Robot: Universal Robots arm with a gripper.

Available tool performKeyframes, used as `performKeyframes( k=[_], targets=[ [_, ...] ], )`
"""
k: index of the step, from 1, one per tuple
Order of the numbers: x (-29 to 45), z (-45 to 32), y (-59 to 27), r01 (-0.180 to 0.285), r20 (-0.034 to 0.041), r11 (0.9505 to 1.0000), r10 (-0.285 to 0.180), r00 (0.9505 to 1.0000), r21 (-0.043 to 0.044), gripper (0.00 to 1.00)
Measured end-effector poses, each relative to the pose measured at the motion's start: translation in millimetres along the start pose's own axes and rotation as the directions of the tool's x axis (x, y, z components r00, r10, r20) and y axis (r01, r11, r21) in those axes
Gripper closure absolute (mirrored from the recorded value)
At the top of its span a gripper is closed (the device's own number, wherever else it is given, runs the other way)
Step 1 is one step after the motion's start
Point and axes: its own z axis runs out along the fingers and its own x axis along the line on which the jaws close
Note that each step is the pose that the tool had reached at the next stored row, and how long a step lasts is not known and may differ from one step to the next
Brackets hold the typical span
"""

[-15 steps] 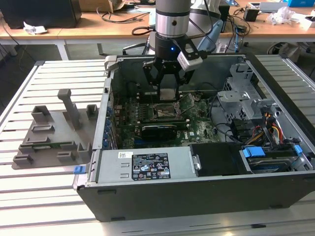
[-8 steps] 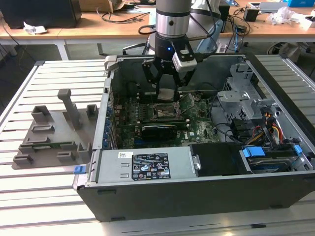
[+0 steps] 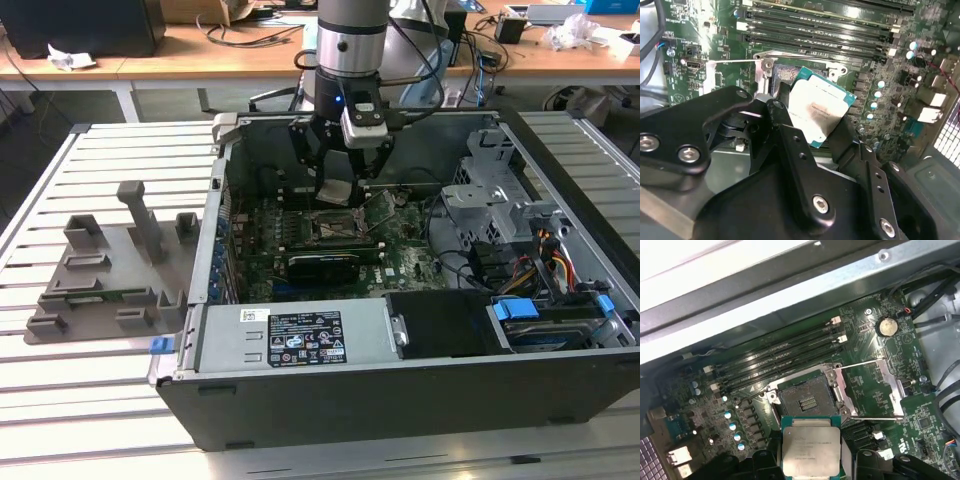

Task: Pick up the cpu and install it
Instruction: 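Place the cpu into insertion slot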

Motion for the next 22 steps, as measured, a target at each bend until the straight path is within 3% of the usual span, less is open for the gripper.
performKeyframes(
  k=[4,7,10,13,19,22],
  targets=[
    [0.0,0.0,0.0,-0.065,-0.0058,0.9979,0.065,0.9978,-0.0006,0.45],
    [0.0,0.1,0.0,-0.155,-0.0139,0.9879,0.155,0.9878,-0.0008,0.45],
    [0.0,0.1,0.0,-0.207,-0.0185,0.9784,0.206,0.9783,-0.0005,0.45],
    [0.0,0.2,0.0,-0.275,-0.0248,0.9614,0.275,0.9611,0.0,0.45],
    [0.0,0.3,0.0,-0.361,-0.0327,0.9327,0.36,0.9322,0.0016,0.45],
    [0.0,0.4,0.0,-0.408,-0.0372,0.9129,0.408,0.9122,0.0028,0.45]
  ],
)
